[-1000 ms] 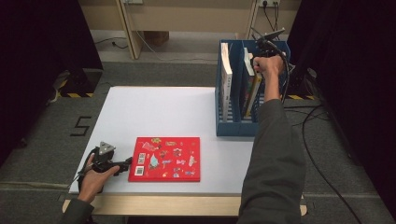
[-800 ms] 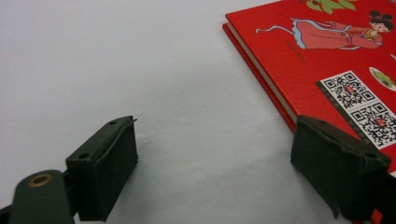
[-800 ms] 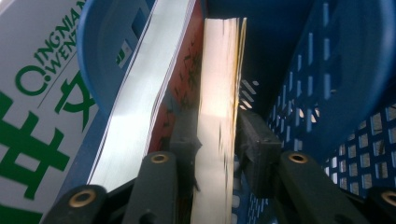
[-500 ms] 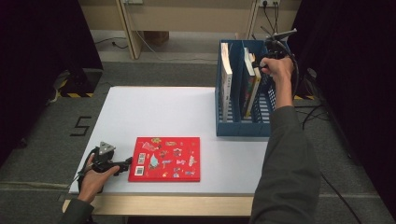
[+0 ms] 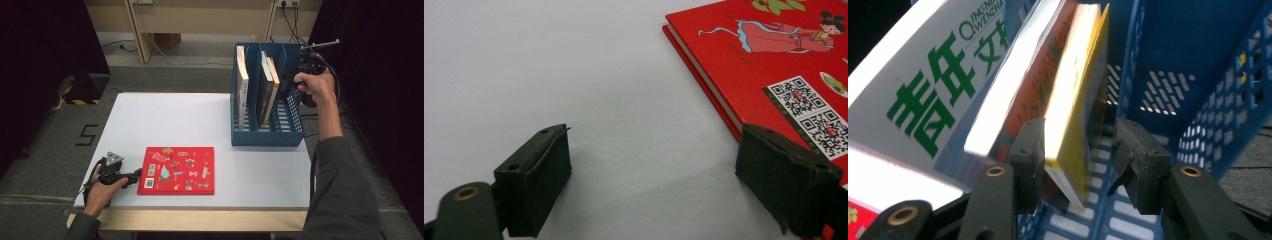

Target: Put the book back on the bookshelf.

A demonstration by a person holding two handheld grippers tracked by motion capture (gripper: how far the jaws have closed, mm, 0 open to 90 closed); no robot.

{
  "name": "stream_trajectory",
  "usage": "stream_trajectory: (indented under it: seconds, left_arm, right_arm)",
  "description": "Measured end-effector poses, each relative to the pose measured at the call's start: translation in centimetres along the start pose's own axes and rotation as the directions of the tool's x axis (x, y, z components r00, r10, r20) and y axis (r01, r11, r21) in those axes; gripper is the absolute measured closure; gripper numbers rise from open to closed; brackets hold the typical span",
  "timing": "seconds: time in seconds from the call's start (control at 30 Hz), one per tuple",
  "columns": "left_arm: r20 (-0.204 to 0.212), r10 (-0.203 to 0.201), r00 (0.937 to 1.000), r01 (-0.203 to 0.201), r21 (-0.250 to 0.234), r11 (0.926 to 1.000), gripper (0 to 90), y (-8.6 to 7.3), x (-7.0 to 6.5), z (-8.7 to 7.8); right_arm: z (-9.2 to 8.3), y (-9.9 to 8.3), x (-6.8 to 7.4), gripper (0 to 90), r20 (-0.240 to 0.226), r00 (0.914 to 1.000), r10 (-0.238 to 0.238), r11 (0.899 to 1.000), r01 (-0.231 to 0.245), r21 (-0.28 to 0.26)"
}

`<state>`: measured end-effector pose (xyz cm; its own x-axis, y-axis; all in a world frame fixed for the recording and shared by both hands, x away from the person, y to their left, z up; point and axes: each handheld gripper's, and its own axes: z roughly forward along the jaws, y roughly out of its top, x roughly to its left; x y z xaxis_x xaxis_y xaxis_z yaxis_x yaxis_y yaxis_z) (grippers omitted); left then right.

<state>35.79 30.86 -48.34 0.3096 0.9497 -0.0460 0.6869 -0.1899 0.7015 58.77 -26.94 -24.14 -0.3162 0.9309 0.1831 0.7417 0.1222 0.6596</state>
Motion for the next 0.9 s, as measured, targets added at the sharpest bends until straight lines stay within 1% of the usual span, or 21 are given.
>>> stream_trajectory:
  seconds: [0.07, 0.2, 0.27, 0.33, 0.4, 0.5, 0.57, 0.63, 0.7, 0.73, 0.8, 0.9]
  left_arm:
    - [0.0, 0.0, 1.0, 0.0, 0.0, 1.0, 13.4, 0.0, 0.0, 0.0]
    - [0.002, -0.002, 1.0, 0.002, 0.001, 1.0, 13.4, 0.0, 0.0, 0.0]
    - [0.002, -0.002, 1.0, 0.002, 0.001, 1.0, 13.3, 0.0, 0.0, 0.0]
    - [0.003, -0.002, 1.0, 0.002, 0.0, 1.0, 13.3, 0.0, 0.0, 0.0]
    - [0.003, -0.002, 1.0, 0.002, 0.0, 1.0, 13.3, 0.0, 0.0, 0.0]
    - [0.003, -0.002, 1.0, 0.002, 0.0, 1.0, 13.4, 0.0, 0.0, 0.0]
    - [0.003, -0.002, 1.0, 0.002, 0.001, 1.0, 13.3, 0.0, 0.0, 0.0]
    - [0.003, 0.0, 1.0, 0.0, 0.002, 1.0, 13.3, 0.0, 0.0, 0.0]
    - [0.003, 0.0, 1.0, 0.0, 0.003, 1.0, 13.3, 0.0, 0.0, 0.0]
    - [0.003, 0.0, 1.0, 0.0, 0.003, 1.0, 13.3, 0.0, 0.0, 0.0]
    - [0.003, 0.0, 1.0, 0.0, 0.002, 1.0, 13.3, 0.0, 0.0, 0.0]
    - [0.003, 0.0, 1.0, 0.0, 0.003, 1.0, 13.3, 0.0, 0.0, 0.0]
  right_arm:
    - [-0.4, -0.4, -0.1, 56.9, 0.001, 1.0, 0.001, 1.0, -0.001, -0.005]
    - [-1.0, -1.4, -0.1, 55.1, -0.006, 0.9999, -0.016, 1.0, 0.016, -0.009]
    - [-1.4, -2.1, 0.1, 52.6, -0.016, 0.9994, -0.031, 0.999, 0.031, -0.011]
    - [-1.7, -2.6, 0.3, 50.6, -0.017, 0.9992, -0.036, 0.999, 0.036, -0.016]
    - [-2.0, -3.2, 0.6, 50.3, -0.019, 0.9988, -0.045, 0.999, 0.044, -0.028]
    - [-2.2, -4.0, 1.1, 49.7, -0.031, 0.9976, -0.062, 0.998, 0.062, -0.025]
    - [-2.3, -4.4, 1.2, 48.7, -0.037, 0.9967, -0.073, 0.997, 0.072, -0.031]
    - [-2.3, -5.0, 1.4, 48.3, -0.037, 0.9967, -0.072, 0.997, 0.071, -0.024]
    - [-2.2, -5.6, 1.7, 47.9, -0.056, 0.9949, -0.084, 0.996, 0.082, -0.025]
    - [-2.1, -5.8, 1.9, 47.9, -0.058, 0.9943, -0.089, 0.996, 0.088, -0.026]
    - [-2.0, -6.5, 2.3, 47.5, -0.067, 0.9925, -0.102, 0.995, 0.101, -0.019]
    - [-1.9, -7.5, 3.2, 45.4, -0.092, 0.9895, -0.112, 0.994, 0.11, -0.028]
